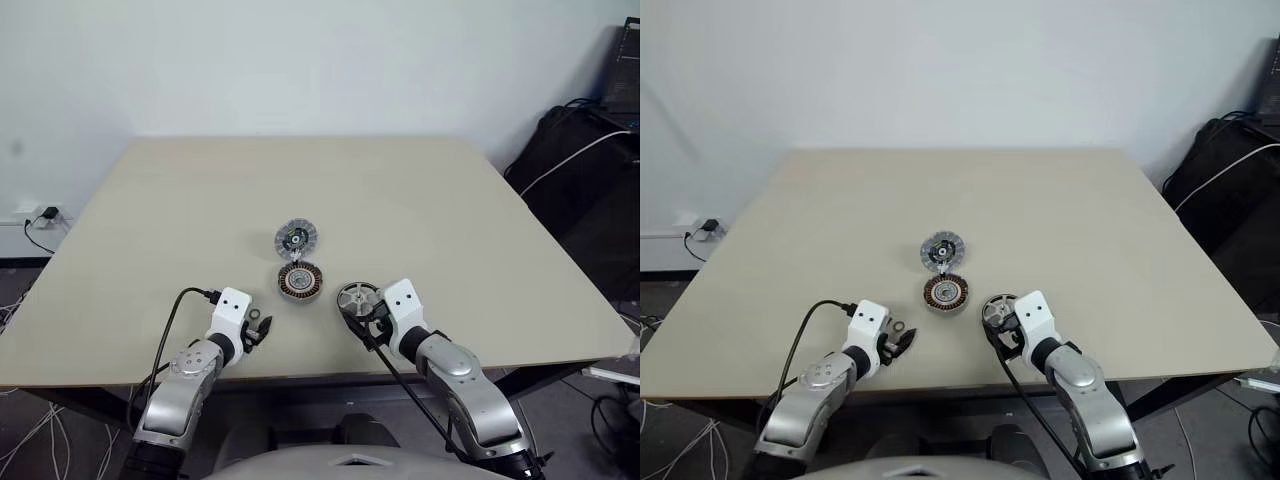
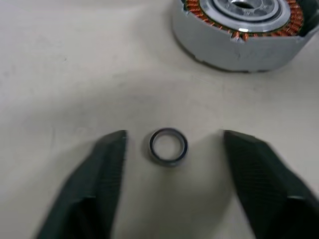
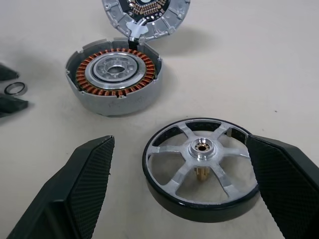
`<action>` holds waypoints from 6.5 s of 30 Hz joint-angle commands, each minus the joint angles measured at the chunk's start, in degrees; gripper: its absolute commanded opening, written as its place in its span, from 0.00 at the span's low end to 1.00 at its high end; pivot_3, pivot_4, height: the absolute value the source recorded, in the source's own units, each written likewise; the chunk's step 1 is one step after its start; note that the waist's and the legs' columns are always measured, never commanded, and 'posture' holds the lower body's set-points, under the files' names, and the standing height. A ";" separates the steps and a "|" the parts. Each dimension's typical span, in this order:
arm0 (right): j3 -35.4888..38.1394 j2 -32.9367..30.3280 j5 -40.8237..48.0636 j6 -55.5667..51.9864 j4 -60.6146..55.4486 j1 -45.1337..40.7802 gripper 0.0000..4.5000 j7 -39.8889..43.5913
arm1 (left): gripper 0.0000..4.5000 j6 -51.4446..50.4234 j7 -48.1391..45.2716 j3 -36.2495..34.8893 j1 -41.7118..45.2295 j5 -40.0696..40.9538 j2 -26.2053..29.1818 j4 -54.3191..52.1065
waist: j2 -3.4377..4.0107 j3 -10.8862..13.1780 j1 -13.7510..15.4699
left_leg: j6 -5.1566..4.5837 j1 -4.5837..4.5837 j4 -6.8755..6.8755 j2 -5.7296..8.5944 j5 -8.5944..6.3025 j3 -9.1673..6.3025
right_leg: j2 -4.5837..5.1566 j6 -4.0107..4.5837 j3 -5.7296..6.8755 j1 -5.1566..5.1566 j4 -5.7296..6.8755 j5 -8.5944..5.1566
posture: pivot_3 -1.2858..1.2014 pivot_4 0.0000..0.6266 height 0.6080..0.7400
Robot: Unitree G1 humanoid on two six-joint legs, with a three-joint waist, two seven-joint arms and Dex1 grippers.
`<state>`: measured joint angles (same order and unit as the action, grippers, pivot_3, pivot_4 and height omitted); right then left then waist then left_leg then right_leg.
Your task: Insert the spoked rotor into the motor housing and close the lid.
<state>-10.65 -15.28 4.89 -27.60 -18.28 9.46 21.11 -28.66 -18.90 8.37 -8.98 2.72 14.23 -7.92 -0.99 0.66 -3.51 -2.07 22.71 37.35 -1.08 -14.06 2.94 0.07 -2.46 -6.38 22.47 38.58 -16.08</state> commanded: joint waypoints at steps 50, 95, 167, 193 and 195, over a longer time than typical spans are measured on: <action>-0.08 1.79 -0.02 1.14 -1.03 -0.85 1.00 -1.56 | 0.17 10.78 -4.64 4.88 26.31 -0.73 -8.76 24.00 | -0.34 0.17 0.61 | -0.56 0.24 0.08 0.49 0.16 -0.01 | 0.38 -0.33 0.10 0.00 -0.01 0.12 | 0.52 0.00 1.00; -9.19 9.78 -5.22 -11.58 13.94 -24.24 0.01 -4.61 | 0.01 28.04 1.44 1.24 -11.35 -1.85 -3.10 -5.19 | -0.20 0.29 -0.12 | -0.35 0.35 0.08 0.48 0.00 -0.10 | 0.69 -0.06 0.22 0.07 -0.06 0.17 | 0.52 0.00 1.00; -11.14 17.10 -10.72 -0.46 36.49 -37.19 0.01 0.09 | 0.01 27.70 0.42 2.08 -11.90 0.06 -4.13 -2.56 | 0.04 0.42 -1.31 | -0.34 0.34 0.05 0.50 0.01 -0.14 | 0.64 -0.09 0.35 0.06 -0.04 0.20 | 0.52 0.00 1.00; -11.47 16.69 -11.15 -2.43 38.04 -35.51 0.01 0.79 | 0.01 27.21 0.62 2.21 -11.98 0.06 -4.23 -3.00 | 0.07 0.44 -1.31 | -0.34 0.34 0.05 0.50 0.00 -0.19 | 0.68 -0.07 0.40 0.06 -0.04 0.19 | 0.52 0.00 1.00; -11.41 16.51 -11.14 -2.48 38.21 -35.47 0.01 0.73 | 0.01 27.18 0.65 2.17 -11.97 0.07 -4.25 -3.03 | 0.08 0.44 -1.31 | -0.33 0.35 0.05 0.50 0.00 -0.20 | 0.68 -0.06 0.40 0.06 -0.04 0.19 | 0.52 0.00 1.00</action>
<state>-22.99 1.19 -6.26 -30.35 20.31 -25.67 22.18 -2.07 -18.43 10.58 -21.44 2.41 10.31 -9.49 -0.91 1.10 -4.82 -2.40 23.05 37.40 -0.58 -14.06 2.74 0.74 -2.52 -5.98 22.53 38.54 -15.89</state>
